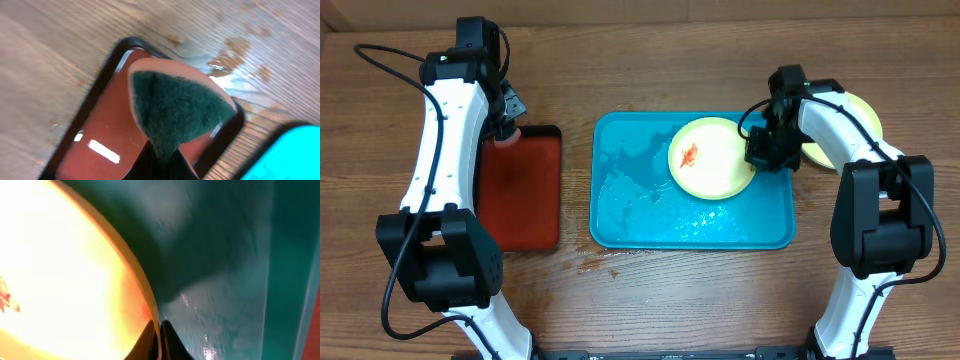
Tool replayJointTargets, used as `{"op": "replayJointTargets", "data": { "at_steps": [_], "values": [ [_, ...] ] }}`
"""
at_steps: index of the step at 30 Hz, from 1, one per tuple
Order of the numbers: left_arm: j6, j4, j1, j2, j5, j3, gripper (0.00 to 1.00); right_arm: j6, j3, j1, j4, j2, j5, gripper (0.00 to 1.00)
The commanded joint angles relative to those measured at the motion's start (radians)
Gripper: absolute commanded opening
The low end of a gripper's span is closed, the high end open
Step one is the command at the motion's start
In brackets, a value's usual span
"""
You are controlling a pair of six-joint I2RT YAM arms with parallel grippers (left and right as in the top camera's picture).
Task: Clean dirty plates on tray and stack at the side
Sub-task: 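Grasp the rim of the second yellow plate with the right gripper, then hold the plate with the right gripper and scrub it with the sponge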
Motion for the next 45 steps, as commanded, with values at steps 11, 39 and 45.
{"op": "replayJointTargets", "data": {
  "at_steps": [11, 39, 45],
  "values": [
    [0.251, 0.101, -0.17, 0.011, 0.401, -0.006, 0.04, -0.2, -0.042, 0.072, 0.133, 0.019, -0.053, 0.04],
    [0.032, 0.478, -0.65, 0.309, 0.247, -0.009, 0.04, 0.059, -0.073, 0.088, 0.204, 0.036, -0.063, 0.04],
    [0.031, 0.451, -0.646, 0.369, 0.219, -0.009, 0.04, 0.058, -0.073, 0.088, 0.199, 0.036, -0.063, 0.04]
  ]
}}
